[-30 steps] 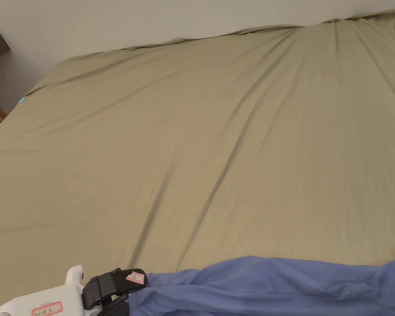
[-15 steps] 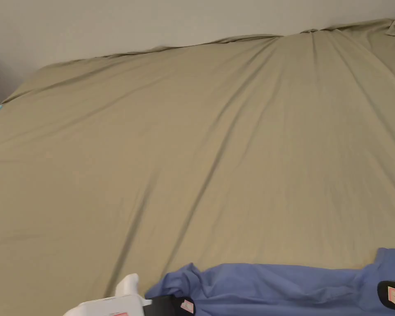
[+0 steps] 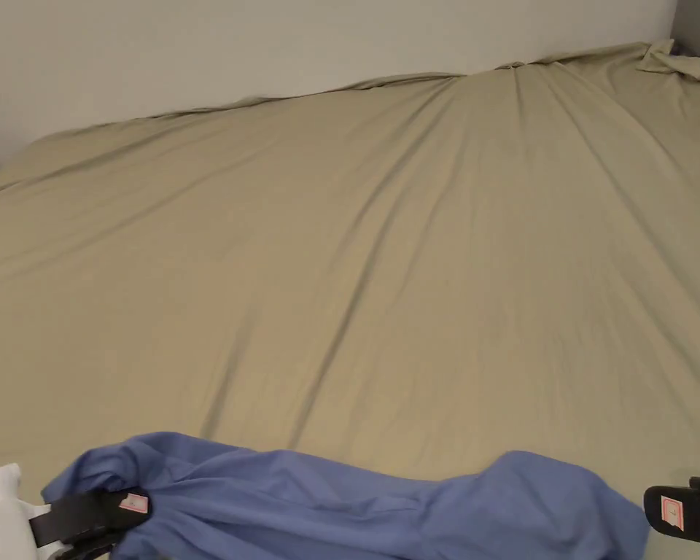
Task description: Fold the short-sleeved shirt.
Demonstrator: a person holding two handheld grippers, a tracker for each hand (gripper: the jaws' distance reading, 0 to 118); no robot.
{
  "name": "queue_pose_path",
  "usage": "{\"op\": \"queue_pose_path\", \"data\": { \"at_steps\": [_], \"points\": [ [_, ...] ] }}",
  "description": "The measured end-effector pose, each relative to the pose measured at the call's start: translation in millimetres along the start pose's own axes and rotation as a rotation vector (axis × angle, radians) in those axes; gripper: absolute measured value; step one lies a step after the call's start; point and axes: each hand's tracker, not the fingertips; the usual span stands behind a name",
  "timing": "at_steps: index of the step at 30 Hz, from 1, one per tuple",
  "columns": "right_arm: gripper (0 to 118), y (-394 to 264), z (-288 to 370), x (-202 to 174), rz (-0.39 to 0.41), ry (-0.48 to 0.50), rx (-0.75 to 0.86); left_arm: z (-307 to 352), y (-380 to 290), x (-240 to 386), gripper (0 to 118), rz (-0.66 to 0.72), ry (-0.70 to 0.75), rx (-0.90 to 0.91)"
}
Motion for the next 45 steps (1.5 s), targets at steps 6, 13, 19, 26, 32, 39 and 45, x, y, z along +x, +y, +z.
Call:
{"op": "queue_pose_path", "data": {
  "at_steps": [6, 13, 19, 26, 32, 39, 45],
  "points": [
    [2, 1, -18, -10, 0.026, -0.017, -0.053, -5, -42, 121, 7, -0.402, 0.136, -0.106],
    [2, 4, -26, -20, 0.053, -0.019, -0.078, -107, -120, 210, 9, -0.591, 0.063, -0.258],
    [2, 0, -16, -21, 0.067, -0.043, -0.085, -104, -127, 202, 118, -0.481, -0.061, -0.175],
    [3, -2, -14, -3, -0.016, -0.024, -0.064, -44, -59, 150, 36, -0.300, -0.008, -0.014],
    [3, -3, -17, -12, -0.005, -0.017, -0.071, -115, -91, 187, 8, -0.509, 0.090, -0.148],
    [3, -6, -10, -16, 0.003, -0.021, -0.073, -174, -200, 287, 7, -0.720, -0.094, -0.358],
    [3, 0, 1, -15, 0.008, -0.046, -0.032, -178, -197, 309, 7, -0.669, -0.193, -0.342]
  ]
}}
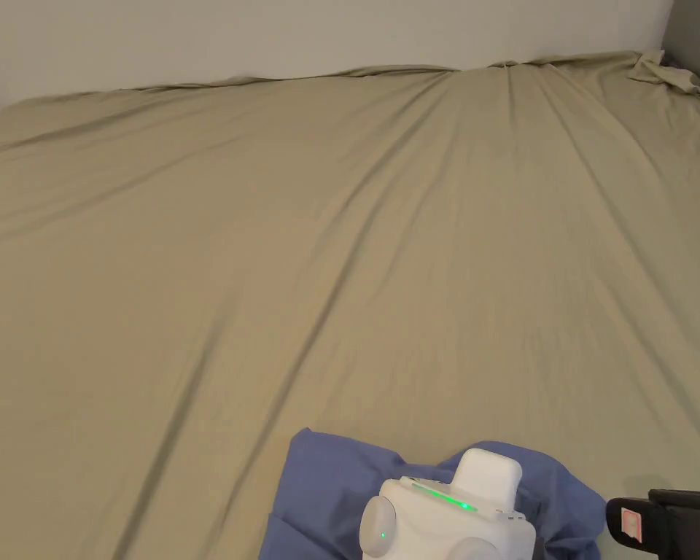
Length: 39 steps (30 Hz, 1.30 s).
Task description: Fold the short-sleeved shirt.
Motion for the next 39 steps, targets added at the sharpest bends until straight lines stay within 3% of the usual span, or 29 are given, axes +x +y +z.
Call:
{"op": "queue_pose_path", "data": {
  "at_steps": [3, 8, 9, 11, 13, 18, 19, 21, 23, 25, 29, 30, 35, 39],
  "points": [
    [3, 7, 10, -2, -0.005, -0.002, 0.053, 33, 3, -12, 7, 0.113, -0.249, 0.024],
    [3, 12, 23, -14, 0.076, -0.067, 0.109, 115, -14, -96, 8, 0.313, -0.323, 0.225],
    [3, 13, 23, -17, 0.093, -0.085, 0.109, 126, -19, -119, 24, 0.342, -0.271, 0.238],
    [3, 12, 19, -22, 0.116, -0.114, 0.103, 138, -29, -156, 118, 0.356, -0.063, 0.210],
    [3, 12, 15, -27, 0.123, -0.117, 0.096, 132, -42, -190, 118, 0.377, 0.112, 0.145],
    [3, 9, 6, -30, 0.097, -0.042, 0.083, 84, -57, -216, 115, 0.433, 0.091, 0.024],
    [3, 9, 6, -31, 0.099, -0.040, 0.083, 88, -51, -221, 104, 0.438, 0.047, 0.020],
    [3, 9, 7, -33, 0.105, -0.040, 0.079, 75, -51, -214, 49, 0.482, -0.024, 0.056],
    [3, 9, 9, -36, 0.118, -0.057, 0.072, 69, -49, -201, 27, 0.515, -0.038, 0.113],
    [3, 9, 11, -34, 0.123, -0.066, 0.067, 63, -45, -198, 22, 0.467, -0.035, 0.116],
    [3, 8, 16, -30, 0.101, -0.070, 0.069, 86, -54, -210, 17, 0.649, -0.213, 0.179],
    [3, 7, 18, -29, 0.098, -0.070, 0.072, 99, -55, -213, 17, 0.646, -0.199, 0.204],
    [3, 8, 22, -27, 0.093, -0.080, 0.072, 184, -51, -211, 16, 0.544, 0.025, 0.242],
    [3, 9, 15, -26, 0.086, -0.089, 0.065, 210, -43, -201, 16, 0.475, 0.248, 0.180]
  ]
}}
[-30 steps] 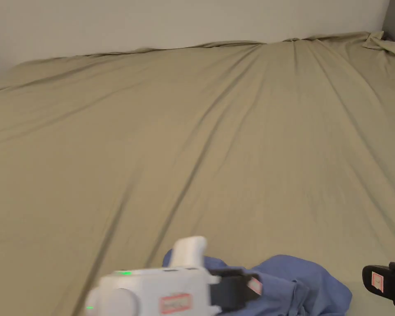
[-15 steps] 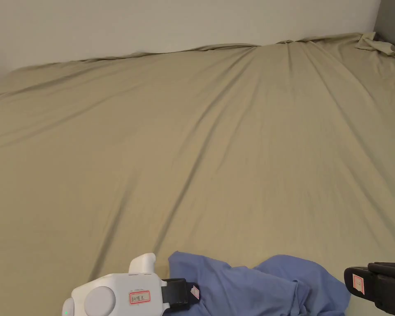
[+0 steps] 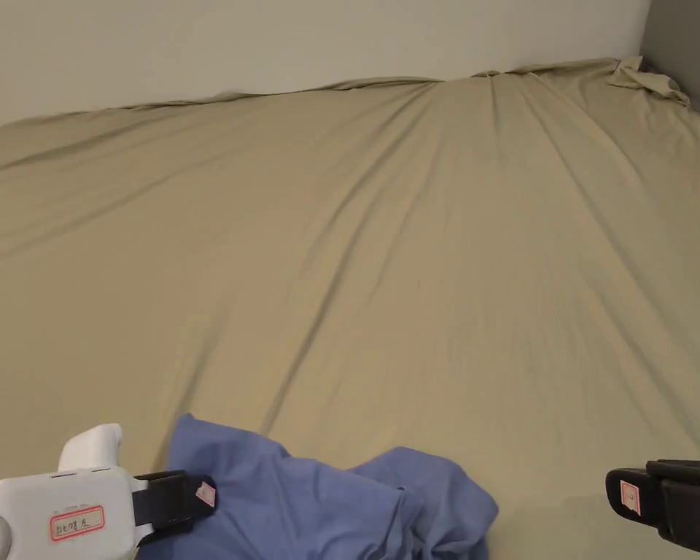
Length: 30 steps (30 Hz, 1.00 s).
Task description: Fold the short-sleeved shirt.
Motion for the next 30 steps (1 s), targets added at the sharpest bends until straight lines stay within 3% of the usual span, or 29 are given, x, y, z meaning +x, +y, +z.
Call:
{"op": "queue_pose_path", "data": {
  "at_steps": [5, 10, 14, 15, 16, 17, 18, 19, 20, 21, 22, 23, 27, 28, 30],
  "points": [
    [3, 0, -11, -6, 0.004, -0.022, -0.030, -17, -12, 54, 16, -0.037, 0.012, -0.034],
    [3, 1, -13, -4, 0.002, -0.034, -0.052, -57, -30, 141, 16, -0.151, -0.129, -0.108],
    [3, -2, -12, 1, -0.013, -0.042, -0.055, -106, -52, 191, 16, -0.243, -0.149, -0.177],
    [3, -4, -12, 5, -0.016, -0.043, -0.055, -120, -56, 194, 23, -0.265, -0.145, -0.191],
    [3, -6, -11, 6, -0.019, -0.044, -0.056, -132, -59, 192, 38, -0.281, -0.148, -0.206],
    [3, -7, -11, 7, -0.022, -0.046, -0.057, -142, -61, 188, 38, -0.260, -0.175, -0.213],
    [3, -8, -10, 9, -0.025, -0.045, -0.060, -148, -61, 182, 46, -0.214, -0.253, -0.216],
    [3, -7, -8, 6, -0.025, -0.043, -0.064, -144, -62, 179, 61, -0.162, -0.352, -0.191],
    [3, -8, -8, 7, -0.024, -0.043, -0.066, -137, -64, 179, 87, -0.135, -0.417, -0.179],
    [3, -9, -7, 8, -0.024, -0.043, -0.066, -127, -62, 178, 103, -0.111, -0.460, -0.188],
    [3, -10, -7, 9, -0.024, -0.044, -0.066, -117, -58, 175, 115, -0.087, -0.502, -0.198],
    [3, -13, -8, 13, -0.026, -0.043, -0.066, -107, -56, 171, 118, -0.072, -0.535, -0.196],
    [3, -13, -5, 20, -0.052, -0.027, -0.046, -72, -38, 149, 116, -0.054, -0.408, -0.082],
    [3, -12, -5, 22, -0.060, -0.026, -0.040, -68, -36, 147, 103, -0.065, -0.357, -0.046],
    [3, -12, -4, 23, -0.067, -0.028, -0.031, -75, -40, 153, 35, -0.145, -0.243, -0.020]
  ]
}}
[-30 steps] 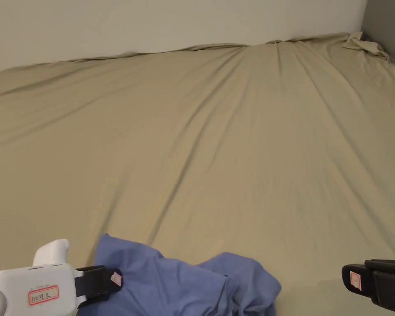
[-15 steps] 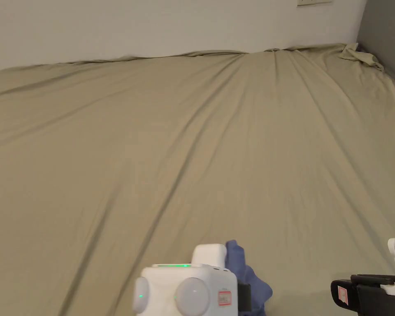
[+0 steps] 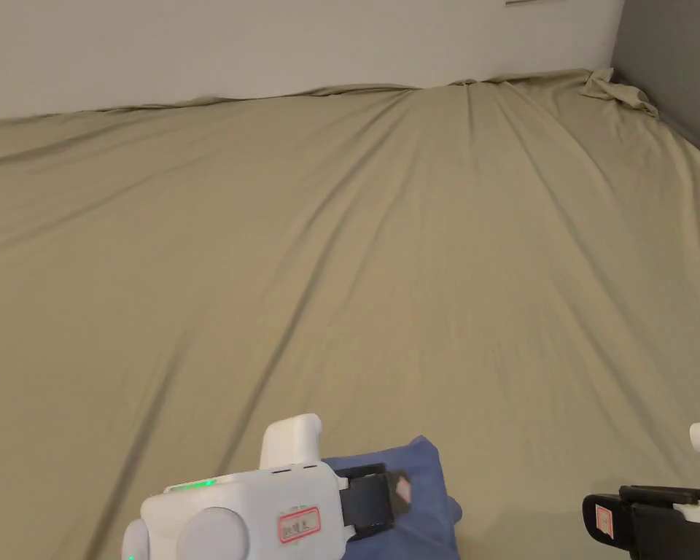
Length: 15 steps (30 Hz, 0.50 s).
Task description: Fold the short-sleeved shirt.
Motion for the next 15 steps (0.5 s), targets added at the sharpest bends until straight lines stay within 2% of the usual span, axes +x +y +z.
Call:
{"op": "queue_pose_path", "data": {
  "at_steps": [1, 2, 5, 7, 10, 12, 13, 15],
  "points": [
    [3, 0, 1, 0, -0.001, 0.000, 0.003, -11, -4, 6, 21, -0.066, 0.054, -0.025],
    [3, 0, 2, 0, -0.002, 0.000, 0.005, -23, -9, 15, 21, -0.118, 0.076, -0.064],
    [3, -2, 5, 1, -0.006, 0.000, 0.010, -68, -29, 35, 21, -0.188, 0.007, -0.170],
    [3, -4, 8, 1, -0.008, -0.007, 0.012, -97, -40, 57, 21, -0.302, 0.090, -0.231],
    [3, -5, 17, -5, 0.021, -0.051, 0.023, -123, -50, 86, 21, -0.389, 0.122, -0.216],
    [3, -4, 25, -9, 0.036, -0.051, 0.037, -123, -46, 101, 21, -0.388, 0.061, -0.244],
    [3, -2, 31, -18, 0.041, -0.044, 0.055, -121, -45, 106, 21, -0.328, -0.064, -0.262],
    [3, 2, 37, -20, 0.040, -0.019, 0.095, -107, -43, 111, 21, -0.274, -0.152, -0.269]
  ]
}}
